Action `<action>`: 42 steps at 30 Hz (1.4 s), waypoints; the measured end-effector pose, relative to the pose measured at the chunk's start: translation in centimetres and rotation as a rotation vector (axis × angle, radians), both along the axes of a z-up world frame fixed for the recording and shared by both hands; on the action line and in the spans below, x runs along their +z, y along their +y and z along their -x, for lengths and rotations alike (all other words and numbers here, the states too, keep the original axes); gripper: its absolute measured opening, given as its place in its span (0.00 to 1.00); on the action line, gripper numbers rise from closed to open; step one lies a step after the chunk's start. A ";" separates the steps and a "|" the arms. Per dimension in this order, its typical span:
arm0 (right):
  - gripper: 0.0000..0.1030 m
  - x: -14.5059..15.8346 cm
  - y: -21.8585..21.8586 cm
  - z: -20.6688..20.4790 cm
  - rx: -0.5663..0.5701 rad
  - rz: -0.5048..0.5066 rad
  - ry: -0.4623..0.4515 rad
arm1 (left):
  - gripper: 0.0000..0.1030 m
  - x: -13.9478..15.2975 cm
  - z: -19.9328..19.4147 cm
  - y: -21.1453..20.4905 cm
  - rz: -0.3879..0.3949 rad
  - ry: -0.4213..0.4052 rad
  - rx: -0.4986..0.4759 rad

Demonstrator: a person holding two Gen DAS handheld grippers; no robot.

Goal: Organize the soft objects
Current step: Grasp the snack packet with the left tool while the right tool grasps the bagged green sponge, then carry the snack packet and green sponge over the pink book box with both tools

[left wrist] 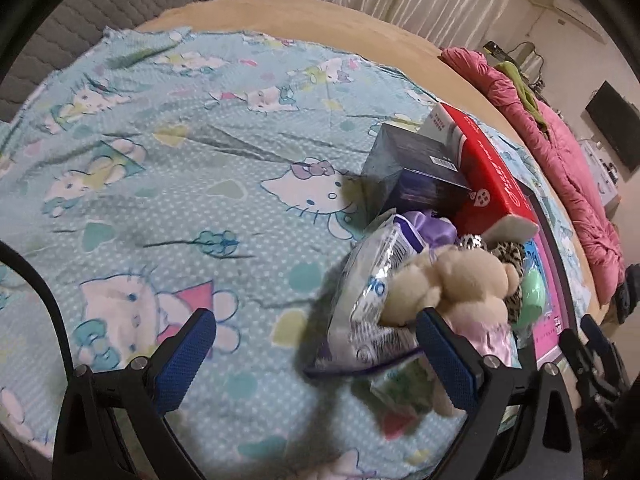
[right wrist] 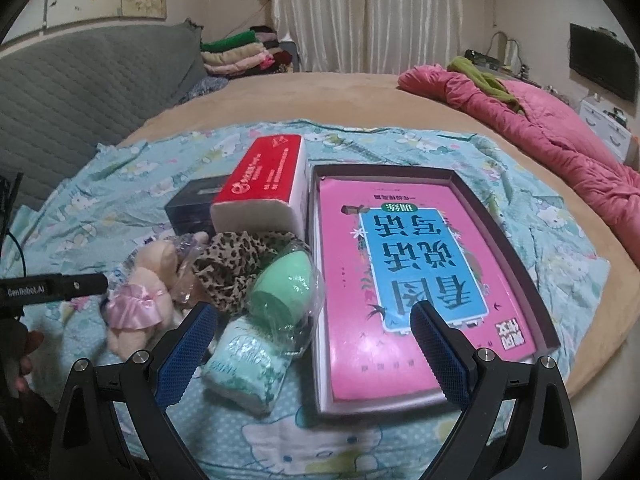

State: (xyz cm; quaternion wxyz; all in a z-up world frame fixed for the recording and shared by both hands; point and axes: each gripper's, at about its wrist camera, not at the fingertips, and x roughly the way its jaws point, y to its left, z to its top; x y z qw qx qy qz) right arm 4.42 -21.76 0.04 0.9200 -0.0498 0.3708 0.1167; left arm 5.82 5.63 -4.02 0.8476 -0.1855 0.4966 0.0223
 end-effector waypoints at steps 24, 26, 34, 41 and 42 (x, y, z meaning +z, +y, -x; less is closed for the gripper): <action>0.46 -2.5 3.8 -3.4 0.155 0.131 -0.048 | 0.31 -1.9 -3.0 -0.5 0.104 -0.007 -0.139; 0.45 -2.4 3.5 -3.4 0.154 0.106 -0.042 | 0.30 -1.9 -3.1 -0.8 0.098 -0.012 -0.150; 0.44 -0.9 0.9 -2.9 0.121 -0.049 -0.028 | 0.27 -0.1 -2.0 -0.1 0.096 -0.074 -0.117; 0.44 1.1 -0.5 -1.7 0.109 -0.117 -0.073 | 0.27 4.1 -0.1 -0.6 0.065 -0.153 -0.109; 0.44 1.3 -0.7 -1.6 0.105 -0.122 -0.077 | 0.27 5.0 0.1 -1.1 0.063 -0.167 -0.118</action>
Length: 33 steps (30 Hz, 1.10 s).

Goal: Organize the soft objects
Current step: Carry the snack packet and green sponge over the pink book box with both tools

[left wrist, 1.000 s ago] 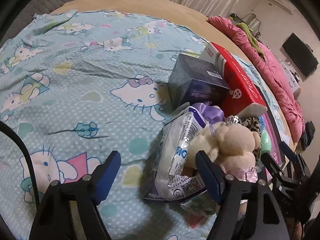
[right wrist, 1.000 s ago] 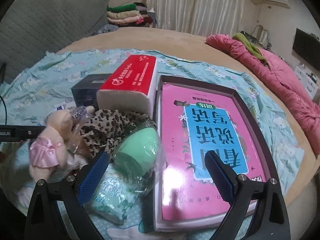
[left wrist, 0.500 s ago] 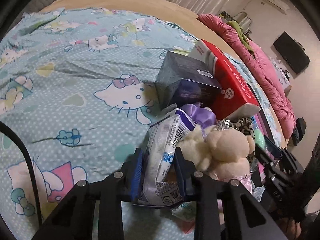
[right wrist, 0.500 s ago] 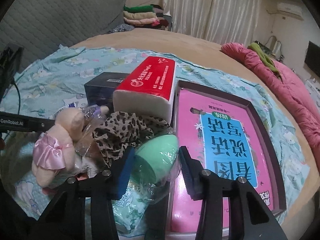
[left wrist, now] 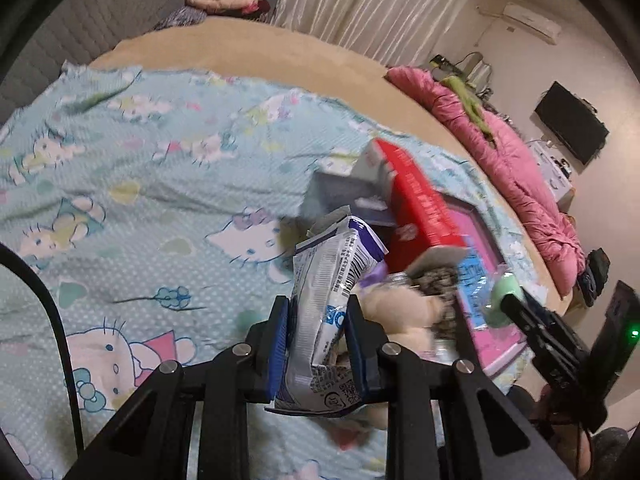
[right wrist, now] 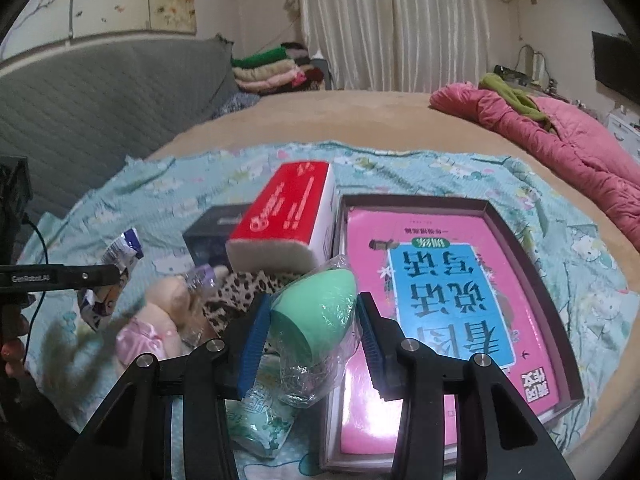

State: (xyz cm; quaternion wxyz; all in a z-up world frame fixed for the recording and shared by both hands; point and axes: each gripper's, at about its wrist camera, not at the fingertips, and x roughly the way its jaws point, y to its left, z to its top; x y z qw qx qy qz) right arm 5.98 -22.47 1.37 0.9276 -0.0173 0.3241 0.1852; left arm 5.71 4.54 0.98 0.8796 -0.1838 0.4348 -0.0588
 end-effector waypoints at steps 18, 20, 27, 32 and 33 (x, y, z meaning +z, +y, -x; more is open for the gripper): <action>0.44 3.8 -9.9 1.1 -0.279 -0.138 -0.033 | 0.27 5.3 -1.5 -13.2 -0.072 -0.054 -0.239; 0.44 4.1 -11.3 1.0 -0.310 -0.144 -0.028 | 0.27 4.8 -1.9 -15.2 -0.082 -0.037 -0.273; 0.44 3.0 -15.5 0.3 -0.383 -0.153 0.033 | 0.27 3.3 -3.0 -21.7 -0.137 0.006 -0.376; 0.44 1.3 -17.1 -0.4 -0.400 -0.156 0.100 | 0.27 1.3 -3.9 -25.3 -0.210 0.046 -0.427; 0.44 0.9 -17.3 -0.5 -0.400 -0.149 0.108 | 0.27 0.8 -4.1 -25.9 -0.223 0.059 -0.434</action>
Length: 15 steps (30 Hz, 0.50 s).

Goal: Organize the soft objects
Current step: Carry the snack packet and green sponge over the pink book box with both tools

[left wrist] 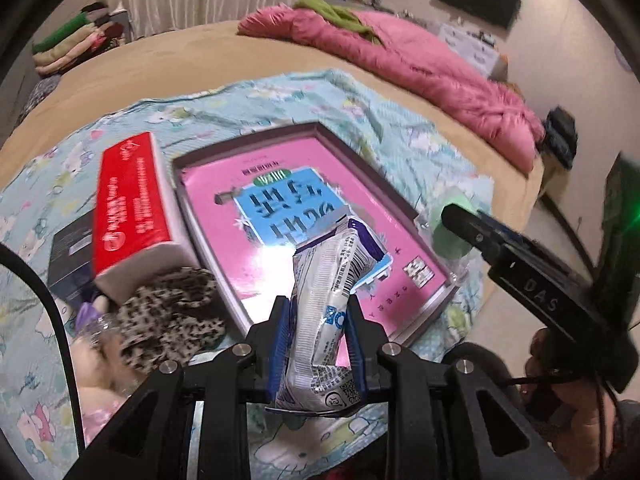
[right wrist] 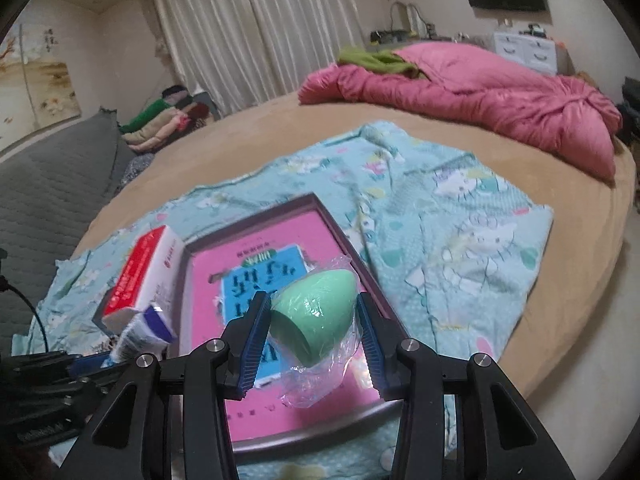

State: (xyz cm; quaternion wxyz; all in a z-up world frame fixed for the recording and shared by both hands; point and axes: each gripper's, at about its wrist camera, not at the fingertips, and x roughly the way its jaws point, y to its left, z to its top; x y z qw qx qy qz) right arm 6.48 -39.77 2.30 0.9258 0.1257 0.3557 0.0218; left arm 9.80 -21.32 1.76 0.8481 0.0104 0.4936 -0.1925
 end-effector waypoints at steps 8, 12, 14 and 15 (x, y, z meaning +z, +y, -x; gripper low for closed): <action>0.44 -2.7 0.1 -1.4 0.028 0.032 0.092 | 0.27 -2.9 -0.9 -2.4 -0.062 0.054 -0.036; 0.44 -3.3 0.3 -1.7 0.038 0.046 0.112 | 0.27 -3.6 -1.1 -3.1 -0.073 0.069 -0.047; 0.44 -3.6 0.4 -1.8 0.040 0.057 0.124 | 0.27 -4.0 -1.2 -3.4 -0.081 0.074 -0.052; 0.44 -3.8 0.4 -2.0 0.043 0.063 0.132 | 0.27 -4.1 -1.2 -3.4 -0.082 0.075 -0.053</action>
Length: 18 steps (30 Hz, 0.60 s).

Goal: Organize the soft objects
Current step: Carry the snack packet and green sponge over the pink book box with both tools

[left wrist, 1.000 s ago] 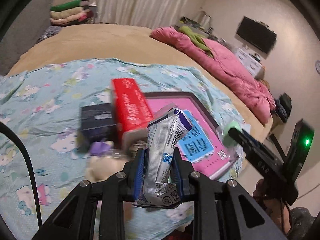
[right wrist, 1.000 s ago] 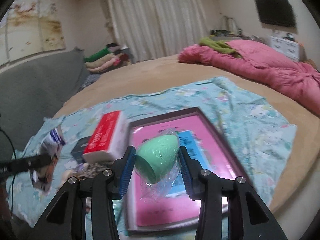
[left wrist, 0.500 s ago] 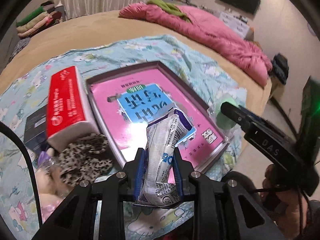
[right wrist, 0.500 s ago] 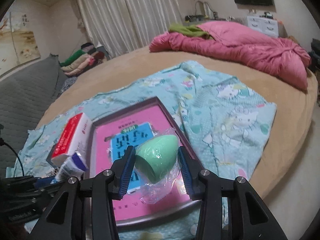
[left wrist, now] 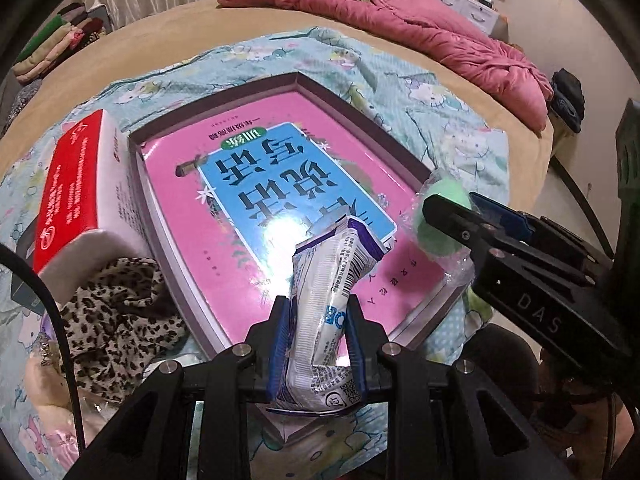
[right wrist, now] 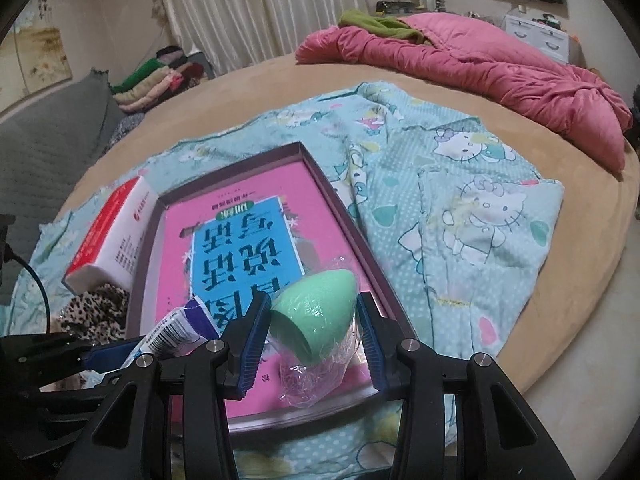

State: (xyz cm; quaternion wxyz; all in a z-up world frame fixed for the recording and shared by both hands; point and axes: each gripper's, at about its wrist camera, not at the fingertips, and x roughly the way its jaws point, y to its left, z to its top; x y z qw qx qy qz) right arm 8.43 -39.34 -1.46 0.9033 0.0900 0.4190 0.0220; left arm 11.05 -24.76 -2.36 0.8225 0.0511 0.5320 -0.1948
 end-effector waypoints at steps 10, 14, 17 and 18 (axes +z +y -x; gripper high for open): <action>0.45 -1.3 -0.1 -0.6 -0.002 0.018 0.054 | 0.27 -1.2 -0.1 -0.2 -0.011 0.024 -0.002; 0.46 -1.6 0.0 -0.7 -0.003 0.027 0.068 | 0.27 -1.3 -0.2 -0.2 -0.006 0.032 -0.004; 0.46 -1.6 -0.2 -0.7 -0.017 0.024 0.073 | 0.27 -1.4 -0.3 -0.1 0.000 0.035 -0.001; 0.46 -1.7 -0.3 -0.7 -0.020 0.022 0.073 | 0.27 -1.4 -0.3 -0.1 0.002 0.036 0.002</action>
